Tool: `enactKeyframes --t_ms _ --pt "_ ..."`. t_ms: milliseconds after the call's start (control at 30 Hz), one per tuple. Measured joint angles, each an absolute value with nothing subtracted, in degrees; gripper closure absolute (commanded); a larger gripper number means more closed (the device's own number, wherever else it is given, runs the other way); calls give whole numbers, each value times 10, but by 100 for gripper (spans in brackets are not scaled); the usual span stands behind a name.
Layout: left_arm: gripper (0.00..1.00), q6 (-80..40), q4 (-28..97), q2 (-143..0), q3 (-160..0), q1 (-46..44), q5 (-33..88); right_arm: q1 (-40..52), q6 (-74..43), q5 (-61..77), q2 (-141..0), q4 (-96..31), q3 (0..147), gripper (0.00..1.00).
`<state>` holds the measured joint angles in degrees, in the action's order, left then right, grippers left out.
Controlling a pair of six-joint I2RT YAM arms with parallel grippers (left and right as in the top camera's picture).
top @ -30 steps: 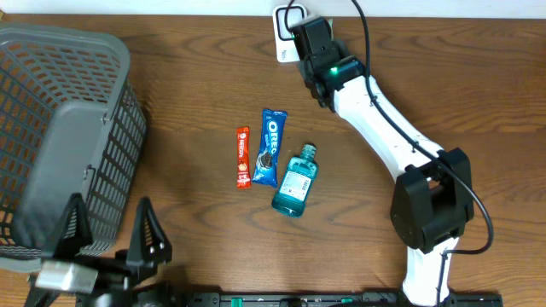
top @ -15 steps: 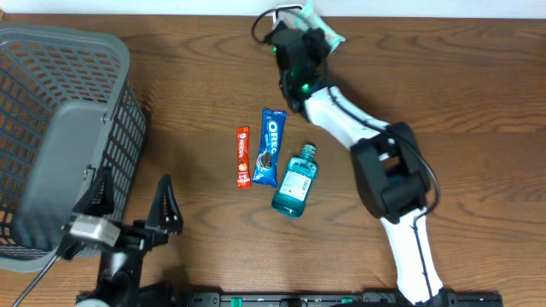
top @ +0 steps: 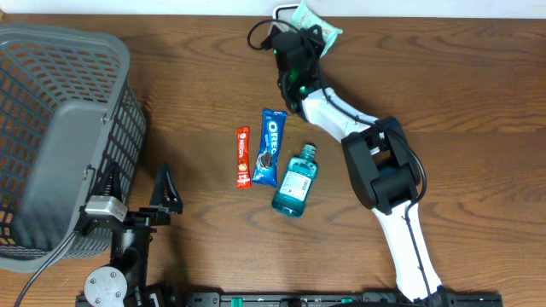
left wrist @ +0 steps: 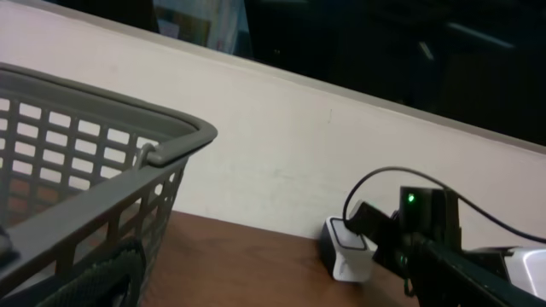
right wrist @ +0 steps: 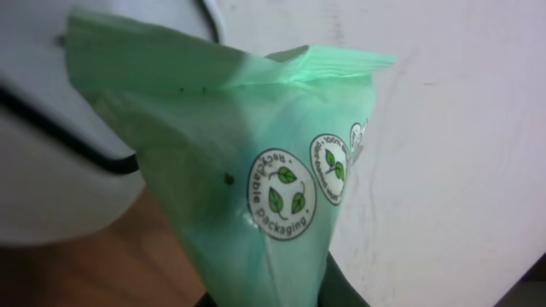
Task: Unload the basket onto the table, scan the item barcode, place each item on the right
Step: 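Hold the wipes pack barcode in front of the white scanner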
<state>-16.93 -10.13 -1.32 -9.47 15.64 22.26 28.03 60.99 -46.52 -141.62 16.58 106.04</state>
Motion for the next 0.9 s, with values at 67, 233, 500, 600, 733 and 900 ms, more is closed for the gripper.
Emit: enactKeyframes --t_ms 67,233,500,600,733,900 --pt "2 -169 -103 -13 -93 156 222 274 610 -459 -1426 167 1079 99" --pt "2 -169 -105 -13 -81 156 222 268 600 -449 -1454 159 1117 99" --pt "2 -169 -104 -13 -76 156 221 269 583 -432 -1470 121 1121 99" --pt "2 -169 -104 -13 -75 156 221 269 584 -432 -1472 122 1121 99" --pt "2 -169 -98 -13 -74 156 221 269 584 -426 -1472 133 1121 99" --pt "2 -169 -86 -13 -73 156 221 269 571 -423 -1472 152 1124 99"
